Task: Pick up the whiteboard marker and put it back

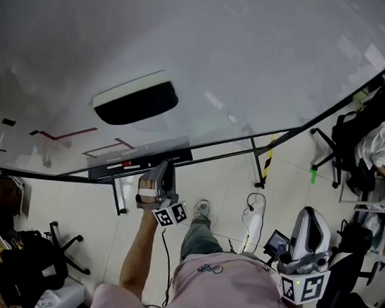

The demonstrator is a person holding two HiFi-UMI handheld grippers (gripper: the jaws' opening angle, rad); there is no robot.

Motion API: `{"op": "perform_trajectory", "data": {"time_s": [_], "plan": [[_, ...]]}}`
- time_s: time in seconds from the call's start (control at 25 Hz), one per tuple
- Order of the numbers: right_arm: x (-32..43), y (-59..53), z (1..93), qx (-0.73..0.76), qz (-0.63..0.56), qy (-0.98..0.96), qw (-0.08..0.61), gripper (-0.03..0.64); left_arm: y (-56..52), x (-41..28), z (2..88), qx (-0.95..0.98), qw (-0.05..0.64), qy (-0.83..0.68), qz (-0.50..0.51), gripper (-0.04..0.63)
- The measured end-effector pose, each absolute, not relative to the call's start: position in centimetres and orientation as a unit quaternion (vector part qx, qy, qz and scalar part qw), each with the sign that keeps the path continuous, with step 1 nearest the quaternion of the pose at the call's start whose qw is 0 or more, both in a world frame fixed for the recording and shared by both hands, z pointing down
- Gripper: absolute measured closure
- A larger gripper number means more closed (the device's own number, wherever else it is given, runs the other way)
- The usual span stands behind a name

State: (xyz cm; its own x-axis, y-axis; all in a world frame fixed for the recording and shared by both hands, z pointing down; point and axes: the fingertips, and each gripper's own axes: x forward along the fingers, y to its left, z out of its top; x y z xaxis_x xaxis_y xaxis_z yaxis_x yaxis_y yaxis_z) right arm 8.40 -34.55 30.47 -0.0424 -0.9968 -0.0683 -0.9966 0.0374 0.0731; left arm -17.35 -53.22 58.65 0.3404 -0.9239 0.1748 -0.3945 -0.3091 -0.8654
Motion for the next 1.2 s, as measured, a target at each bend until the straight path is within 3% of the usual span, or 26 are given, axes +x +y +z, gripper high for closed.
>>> {"op": "perform_trajectory", "data": {"time_s": [0.24, 0.48, 0.72, 1.2], "plan": [[11.2, -22.3, 29.0, 0.673, -0.082, -0.732, -0.064, 0.614, -39.4, -17.0, 41.9, -0.755, 0.296, 0.571, -0.129, 0.502], [17.8, -5.7, 30.3, 0.659, -0.096, -0.741, -0.092, 0.614, -18.3, -14.9, 32.1, -0.742, 0.246, 0.621, 0.053, 0.545], [24.5, 6.3, 27.6, 0.655, -0.105, -0.736, -0.139, 0.617, -1.9, -13.2, 26.0, -0.74, 0.235, 0.623, 0.096, 0.545], [23.4, 15.3, 28.9, 0.657, -0.125, -0.74, -0.078, 0.617, 7.6, -13.0, 24.6, -0.748, 0.203, 0.621, 0.117, 0.545]]}}
